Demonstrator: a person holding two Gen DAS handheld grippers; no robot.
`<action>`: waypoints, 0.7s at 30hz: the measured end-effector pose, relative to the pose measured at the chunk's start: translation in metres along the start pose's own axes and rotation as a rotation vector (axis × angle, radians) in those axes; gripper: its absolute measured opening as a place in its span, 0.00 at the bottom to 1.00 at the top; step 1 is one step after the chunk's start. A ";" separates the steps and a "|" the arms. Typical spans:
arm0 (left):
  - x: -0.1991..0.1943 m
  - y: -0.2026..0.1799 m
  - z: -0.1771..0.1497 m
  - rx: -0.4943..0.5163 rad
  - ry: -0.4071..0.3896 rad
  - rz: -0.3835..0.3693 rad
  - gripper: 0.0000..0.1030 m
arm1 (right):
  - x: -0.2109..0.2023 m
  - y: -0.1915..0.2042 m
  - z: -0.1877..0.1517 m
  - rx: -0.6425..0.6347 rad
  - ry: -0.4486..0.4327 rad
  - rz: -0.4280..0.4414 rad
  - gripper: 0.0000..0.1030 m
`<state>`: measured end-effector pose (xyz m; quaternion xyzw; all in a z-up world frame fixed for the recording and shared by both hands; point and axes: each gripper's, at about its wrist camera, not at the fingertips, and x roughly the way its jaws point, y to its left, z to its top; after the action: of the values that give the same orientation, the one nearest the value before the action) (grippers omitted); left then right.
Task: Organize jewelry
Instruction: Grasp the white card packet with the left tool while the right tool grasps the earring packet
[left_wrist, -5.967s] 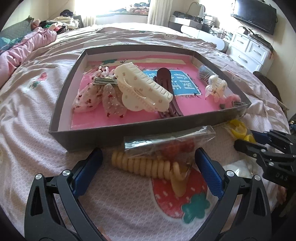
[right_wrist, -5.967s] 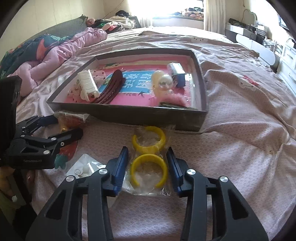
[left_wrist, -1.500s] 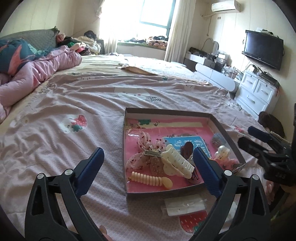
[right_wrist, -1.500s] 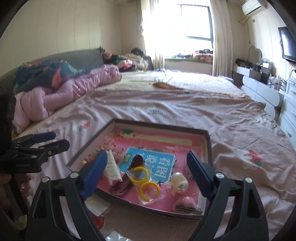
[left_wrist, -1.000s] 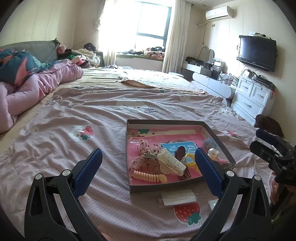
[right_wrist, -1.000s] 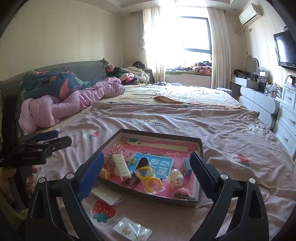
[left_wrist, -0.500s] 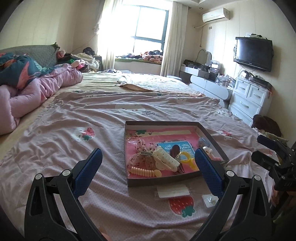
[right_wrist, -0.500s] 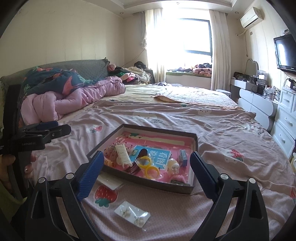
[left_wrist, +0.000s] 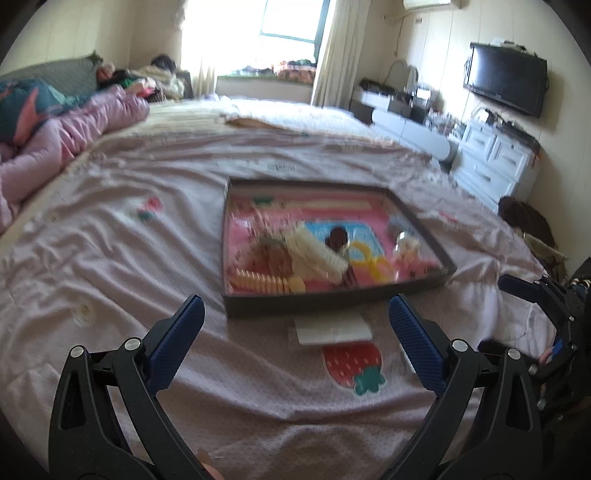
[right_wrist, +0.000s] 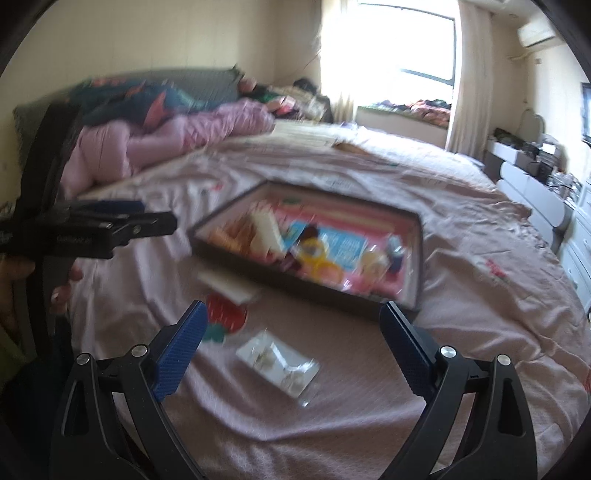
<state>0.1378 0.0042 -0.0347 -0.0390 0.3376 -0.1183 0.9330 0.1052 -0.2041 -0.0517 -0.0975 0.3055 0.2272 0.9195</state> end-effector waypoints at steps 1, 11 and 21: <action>0.007 0.000 -0.003 -0.003 0.025 -0.002 0.89 | 0.006 0.001 -0.003 -0.007 0.018 0.006 0.89; 0.054 -0.006 -0.019 -0.023 0.164 -0.049 0.89 | 0.066 0.011 -0.023 -0.080 0.200 0.004 0.87; 0.087 -0.024 -0.024 -0.025 0.219 -0.059 0.89 | 0.068 0.005 -0.030 -0.033 0.242 0.040 0.56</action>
<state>0.1828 -0.0398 -0.1031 -0.0473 0.4377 -0.1452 0.8861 0.1359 -0.1851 -0.1172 -0.1331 0.4125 0.2369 0.8695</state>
